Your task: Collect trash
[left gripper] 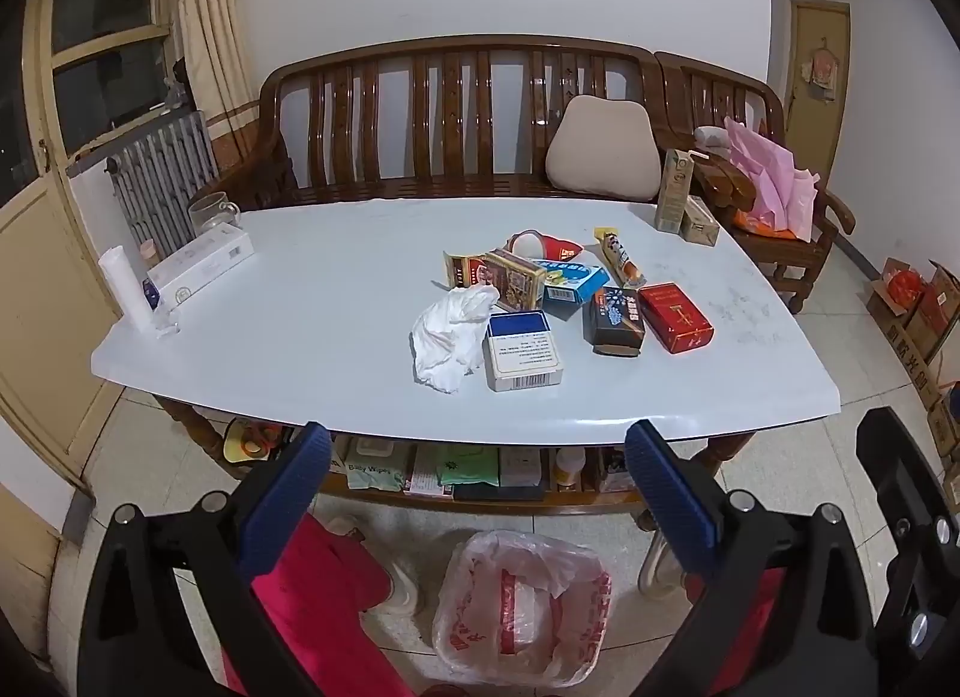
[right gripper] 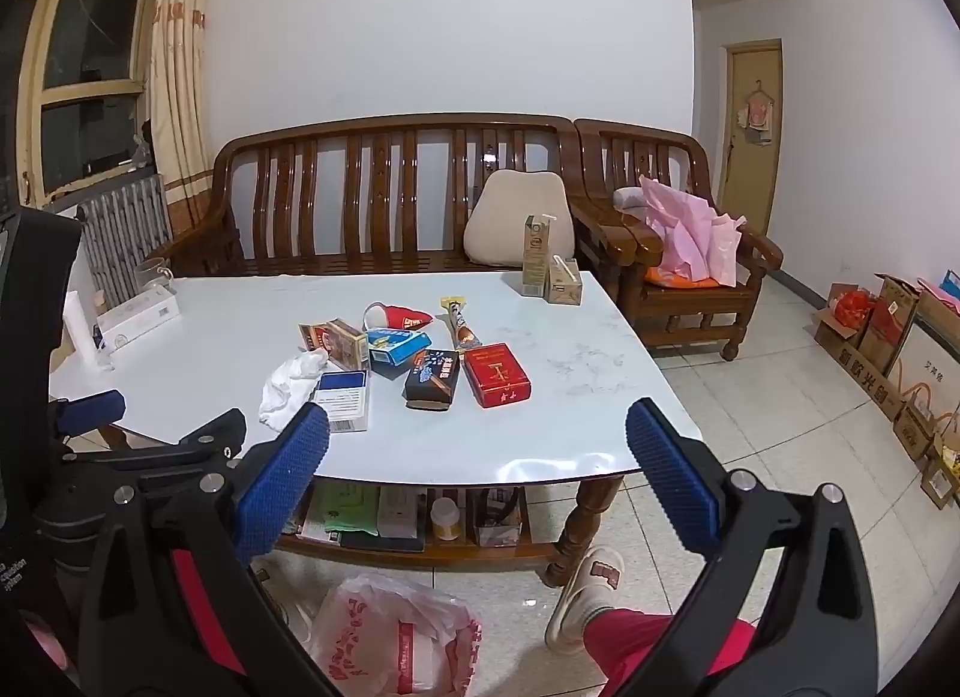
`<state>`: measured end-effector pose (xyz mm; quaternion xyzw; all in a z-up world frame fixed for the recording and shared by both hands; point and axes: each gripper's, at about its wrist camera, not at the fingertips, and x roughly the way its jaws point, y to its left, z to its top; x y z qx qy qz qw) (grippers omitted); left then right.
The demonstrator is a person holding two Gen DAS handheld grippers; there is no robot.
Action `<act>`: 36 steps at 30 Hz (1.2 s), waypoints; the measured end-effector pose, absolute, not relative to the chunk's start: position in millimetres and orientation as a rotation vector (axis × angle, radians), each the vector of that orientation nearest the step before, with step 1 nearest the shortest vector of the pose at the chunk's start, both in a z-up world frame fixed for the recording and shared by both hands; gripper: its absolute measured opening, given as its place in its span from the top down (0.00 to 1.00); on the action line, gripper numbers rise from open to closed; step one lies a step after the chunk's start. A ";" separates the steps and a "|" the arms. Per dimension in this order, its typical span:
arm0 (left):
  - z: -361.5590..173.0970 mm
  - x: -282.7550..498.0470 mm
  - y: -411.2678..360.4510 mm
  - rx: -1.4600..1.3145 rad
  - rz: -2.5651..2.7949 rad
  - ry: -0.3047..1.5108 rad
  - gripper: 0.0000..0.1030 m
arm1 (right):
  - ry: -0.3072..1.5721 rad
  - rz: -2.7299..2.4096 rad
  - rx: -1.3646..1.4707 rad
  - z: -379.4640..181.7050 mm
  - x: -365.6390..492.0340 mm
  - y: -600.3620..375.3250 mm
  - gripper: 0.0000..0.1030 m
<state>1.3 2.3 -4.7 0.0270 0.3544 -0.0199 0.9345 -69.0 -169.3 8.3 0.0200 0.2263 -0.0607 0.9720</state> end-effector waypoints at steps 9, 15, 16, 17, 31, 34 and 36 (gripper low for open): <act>-4.3 1.1 6.9 0.035 -0.046 0.732 0.07 | 0.471 -0.135 0.038 10.8 -66.9 -169.1 0.06; -4.4 1.7 7.6 0.034 -0.046 0.735 0.07 | 0.467 -0.132 0.027 11.9 -66.3 -165.9 0.06; -4.3 1.7 7.6 0.034 -0.046 0.735 0.07 | 0.467 -0.132 0.026 11.9 -66.9 -165.4 0.06; -4.3 1.6 7.8 0.034 -0.046 0.734 0.07 | 0.466 -0.131 0.026 12.2 -67.5 -165.7 0.06; -2.7 1.6 11.1 0.032 -0.045 0.733 0.07 | 0.466 -0.130 0.024 11.3 -68.5 -164.0 0.06; -1.8 0.2 12.0 0.034 -0.045 0.729 0.07 | 0.467 -0.131 0.024 11.8 -68.2 -163.7 0.06; -1.5 0.1 12.7 0.032 -0.045 0.730 0.07 | 0.467 -0.130 0.025 12.0 -68.1 -164.0 0.06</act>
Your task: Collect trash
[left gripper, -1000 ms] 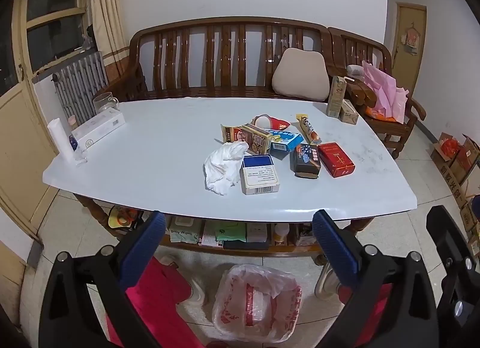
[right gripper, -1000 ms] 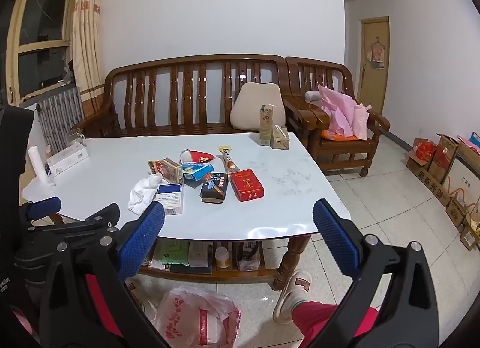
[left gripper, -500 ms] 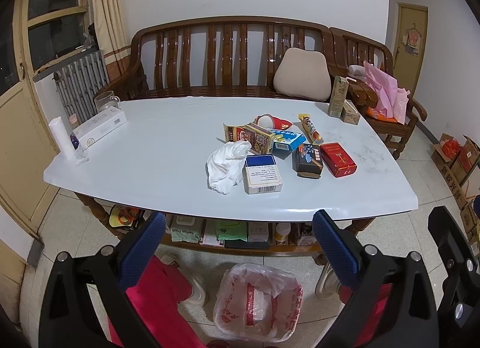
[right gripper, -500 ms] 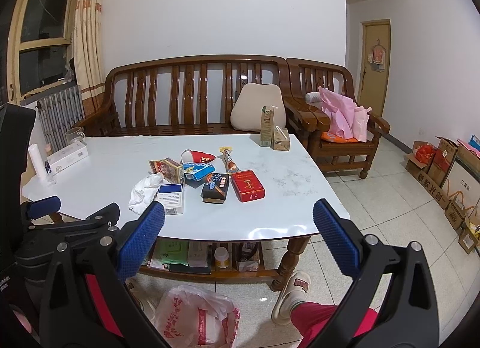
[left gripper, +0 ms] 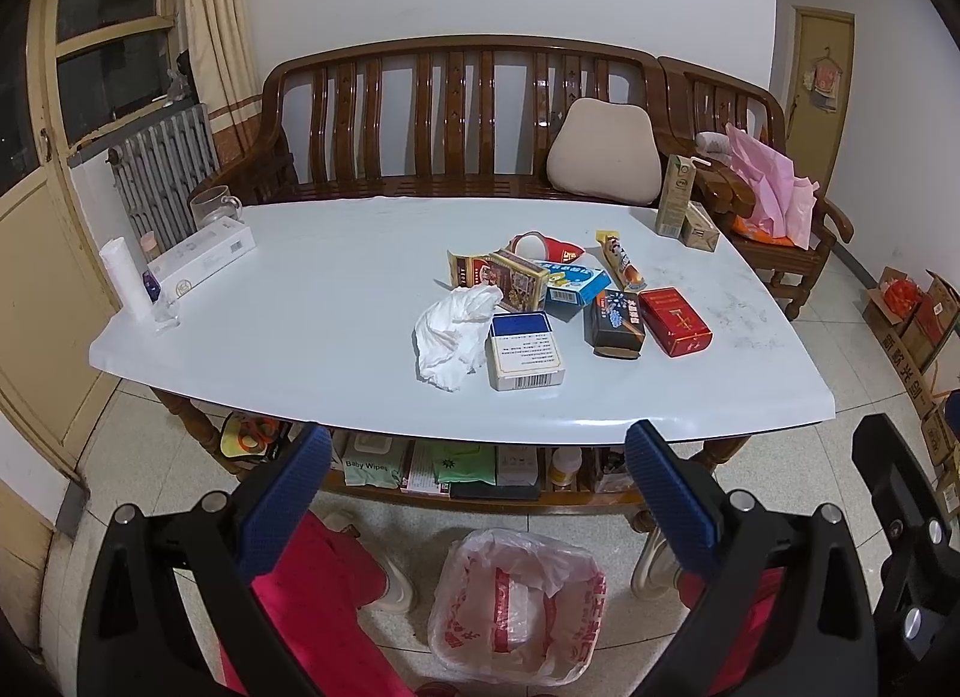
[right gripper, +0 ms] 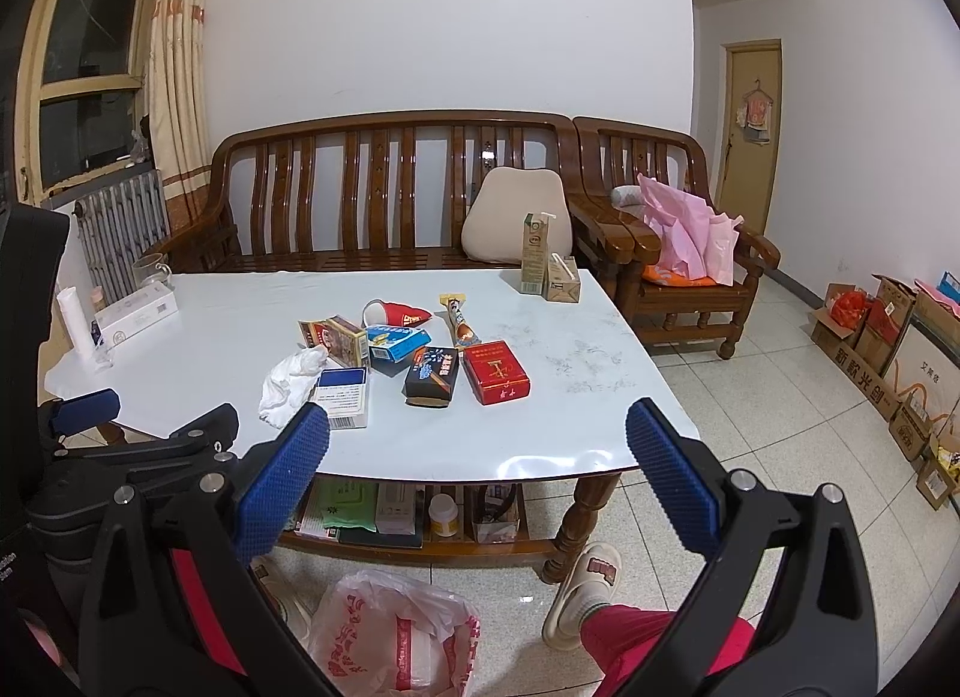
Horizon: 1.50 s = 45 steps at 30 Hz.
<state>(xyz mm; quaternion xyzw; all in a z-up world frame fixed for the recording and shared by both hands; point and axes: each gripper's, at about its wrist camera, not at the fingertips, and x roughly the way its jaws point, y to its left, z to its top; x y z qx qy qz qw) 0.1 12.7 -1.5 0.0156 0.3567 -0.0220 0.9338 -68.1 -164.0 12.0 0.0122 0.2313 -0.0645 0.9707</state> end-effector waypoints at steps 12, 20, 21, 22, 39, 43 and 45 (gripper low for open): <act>0.9 -1.1 10.4 0.037 -0.047 0.731 0.07 | 0.468 -0.128 0.027 12.2 -68.3 -163.2 0.06; 3.4 -0.3 10.5 0.027 -0.062 0.746 0.07 | 0.472 -0.121 0.030 12.7 -69.0 -163.1 0.06; 3.9 0.7 11.0 0.025 -0.065 0.749 0.07 | 0.475 -0.118 0.031 12.9 -68.5 -163.4 0.06; 4.5 2.2 11.8 0.023 -0.068 0.752 0.07 | 0.478 -0.115 0.033 13.2 -67.8 -164.1 0.06; 1.3 67.2 33.8 0.054 -0.135 0.881 0.07 | 0.600 0.007 0.042 -0.6 -5.4 -192.3 0.06; -2.5 95.4 46.2 0.104 -0.160 0.929 0.07 | 0.667 0.078 0.048 -4.8 25.6 -213.2 0.06; -5.1 112.3 54.1 0.098 -0.161 0.961 0.07 | 0.708 0.110 0.065 -4.9 44.6 -228.5 0.06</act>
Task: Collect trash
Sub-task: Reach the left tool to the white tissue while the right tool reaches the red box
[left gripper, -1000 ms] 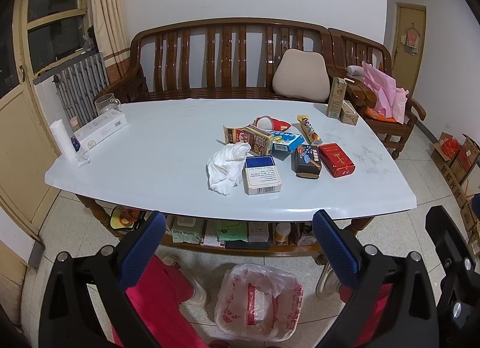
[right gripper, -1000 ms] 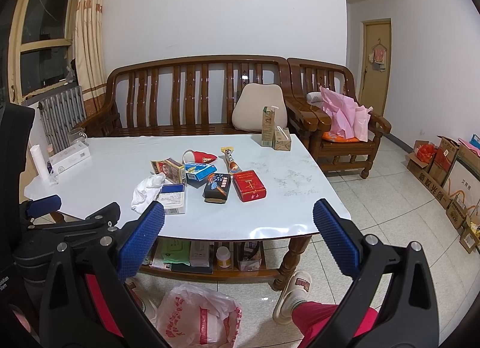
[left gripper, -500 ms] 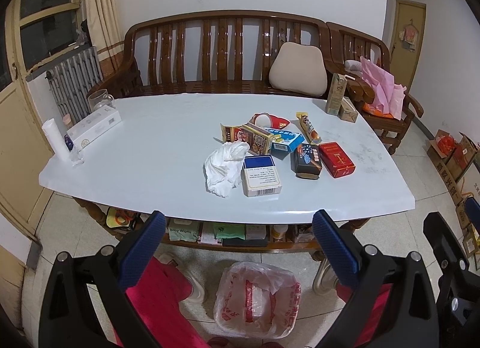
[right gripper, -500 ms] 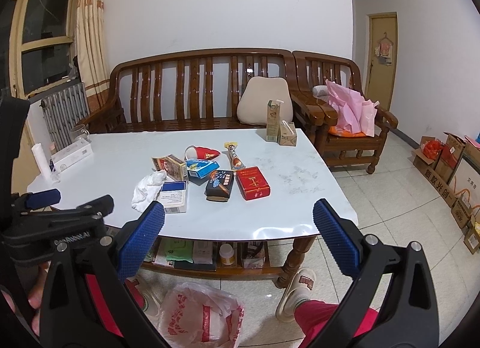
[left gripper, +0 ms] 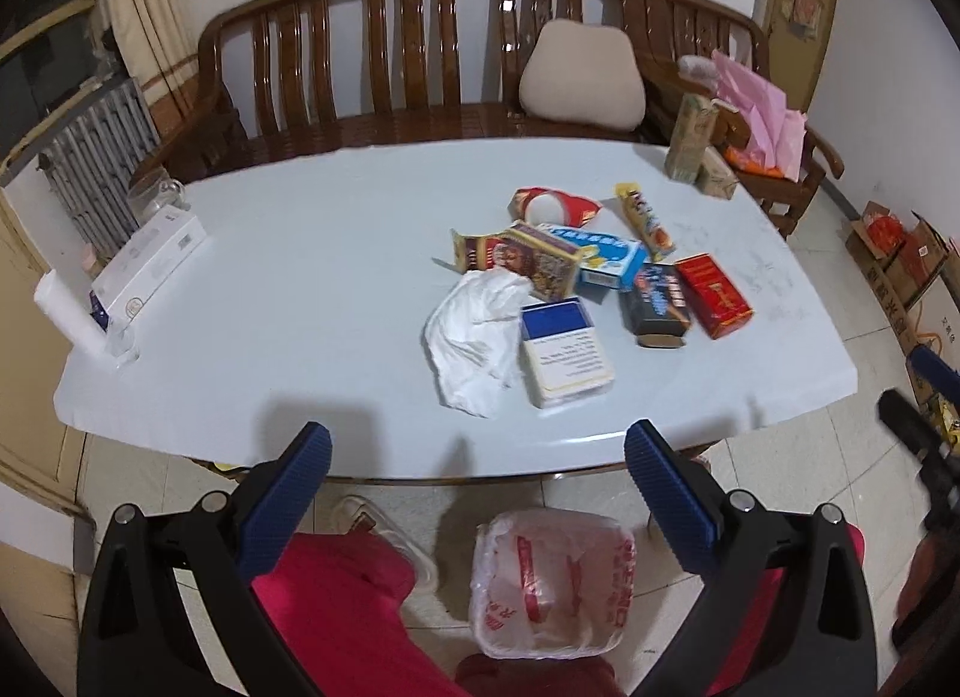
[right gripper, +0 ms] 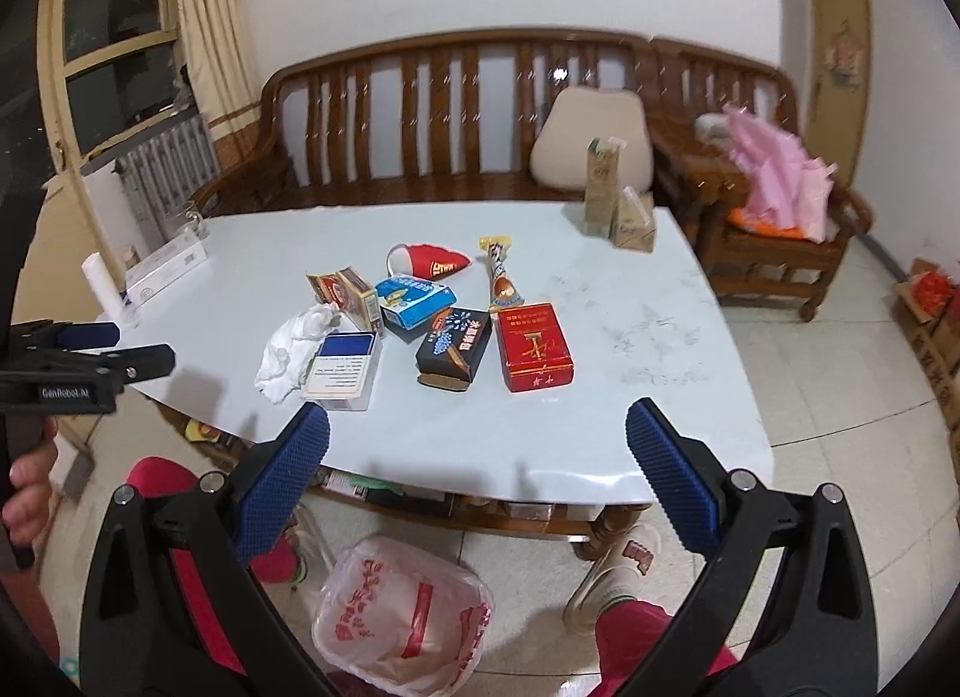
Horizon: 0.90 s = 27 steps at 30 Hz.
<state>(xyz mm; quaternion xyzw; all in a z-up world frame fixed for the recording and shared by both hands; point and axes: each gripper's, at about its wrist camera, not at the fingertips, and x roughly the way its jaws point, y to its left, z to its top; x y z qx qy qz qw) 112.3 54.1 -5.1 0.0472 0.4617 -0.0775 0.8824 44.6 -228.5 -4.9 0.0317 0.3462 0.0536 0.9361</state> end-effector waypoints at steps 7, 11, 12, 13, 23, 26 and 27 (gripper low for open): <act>-15.7 168.5 59.2 0.106 -0.212 1.061 0.07 | 0.783 0.121 -0.025 4.7 95.9 -253.8 0.06; -25.8 194.4 48.4 0.180 -0.267 1.122 0.07 | 0.823 0.145 -0.089 7.5 127.7 -255.0 0.06; -28.4 201.2 45.2 0.195 -0.286 1.137 0.07 | 0.830 0.147 -0.101 7.6 132.7 -254.8 0.06; -30.4 205.7 43.1 0.205 -0.297 1.148 0.07 | 0.844 0.155 -0.126 7.0 141.5 -253.8 0.06; -69.6 252.7 33.5 0.263 -0.310 1.245 0.07 | 1.017 0.229 -0.196 -39.3 200.9 -240.3 0.06; -83.0 263.0 35.0 0.247 -0.309 1.273 0.07 | 1.040 0.247 -0.203 -54.1 211.0 -237.1 0.06; -87.3 266.3 35.1 0.240 -0.307 1.281 0.07 | 1.048 0.251 -0.203 -57.4 214.1 -236.8 0.06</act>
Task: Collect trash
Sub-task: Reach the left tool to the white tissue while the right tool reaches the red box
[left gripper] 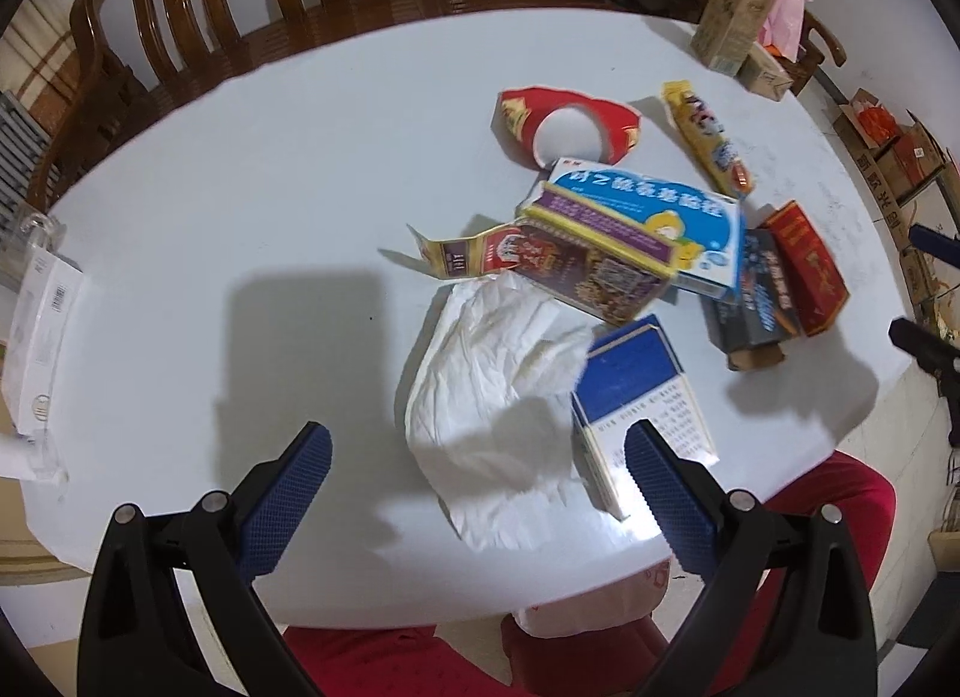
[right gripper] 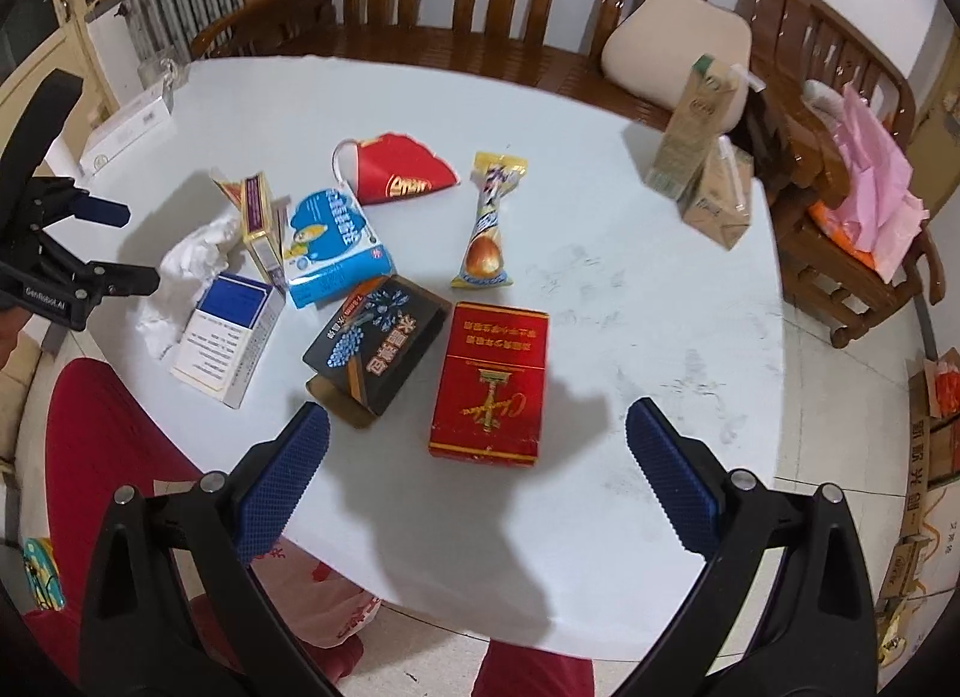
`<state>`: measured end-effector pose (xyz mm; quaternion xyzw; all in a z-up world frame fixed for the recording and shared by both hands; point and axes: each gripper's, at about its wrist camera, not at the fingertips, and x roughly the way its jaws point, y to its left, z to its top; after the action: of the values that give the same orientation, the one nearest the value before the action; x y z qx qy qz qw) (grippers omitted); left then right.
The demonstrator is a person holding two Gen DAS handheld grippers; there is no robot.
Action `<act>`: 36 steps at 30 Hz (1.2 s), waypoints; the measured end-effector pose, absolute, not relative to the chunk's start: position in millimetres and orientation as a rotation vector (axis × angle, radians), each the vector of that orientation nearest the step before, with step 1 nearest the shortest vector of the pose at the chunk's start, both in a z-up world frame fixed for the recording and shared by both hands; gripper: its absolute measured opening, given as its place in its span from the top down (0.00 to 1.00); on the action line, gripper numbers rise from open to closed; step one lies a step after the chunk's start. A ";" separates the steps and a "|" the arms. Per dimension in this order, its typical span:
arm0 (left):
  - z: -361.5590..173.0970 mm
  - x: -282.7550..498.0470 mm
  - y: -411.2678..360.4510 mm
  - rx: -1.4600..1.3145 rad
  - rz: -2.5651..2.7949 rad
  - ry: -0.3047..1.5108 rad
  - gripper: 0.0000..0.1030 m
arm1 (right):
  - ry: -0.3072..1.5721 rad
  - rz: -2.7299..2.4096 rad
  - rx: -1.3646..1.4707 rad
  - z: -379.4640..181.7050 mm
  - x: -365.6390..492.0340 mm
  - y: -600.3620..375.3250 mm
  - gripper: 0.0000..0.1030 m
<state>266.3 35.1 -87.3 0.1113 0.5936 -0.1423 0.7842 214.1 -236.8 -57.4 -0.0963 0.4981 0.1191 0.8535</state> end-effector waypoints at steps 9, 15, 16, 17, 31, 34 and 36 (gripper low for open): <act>-116.5 288.6 35.7 0.184 -0.290 1.315 0.07 | 1.114 0.243 -0.257 -100.5 241.4 -228.8 0.06; -126.8 299.8 46.9 0.132 -0.260 1.335 0.07 | 1.148 0.249 -0.233 -116.3 252.5 -231.4 0.06; -128.8 301.2 48.0 0.127 -0.262 1.339 0.07 | 1.148 0.250 -0.232 -117.8 253.3 -231.1 0.06; -129.9 301.8 48.9 0.122 -0.265 1.342 0.07 | 1.145 0.244 -0.234 -119.0 254.0 -230.7 0.06; -132.1 310.7 60.2 -0.009 -0.327 1.373 0.23 | 1.175 0.262 -0.201 -136.2 260.5 -230.4 0.36; -132.5 312.1 62.0 -0.040 -0.329 1.386 0.28 | 1.174 0.260 -0.188 -136.9 261.8 -232.4 0.38; -131.9 312.2 61.1 -0.038 -0.334 1.384 0.31 | 1.172 0.263 -0.190 -135.7 260.7 -230.3 0.42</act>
<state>312.2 61.1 -131.9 -0.0176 0.6351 -0.1534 0.7569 260.7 -230.3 -135.7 -0.0894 0.5506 0.1236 0.8208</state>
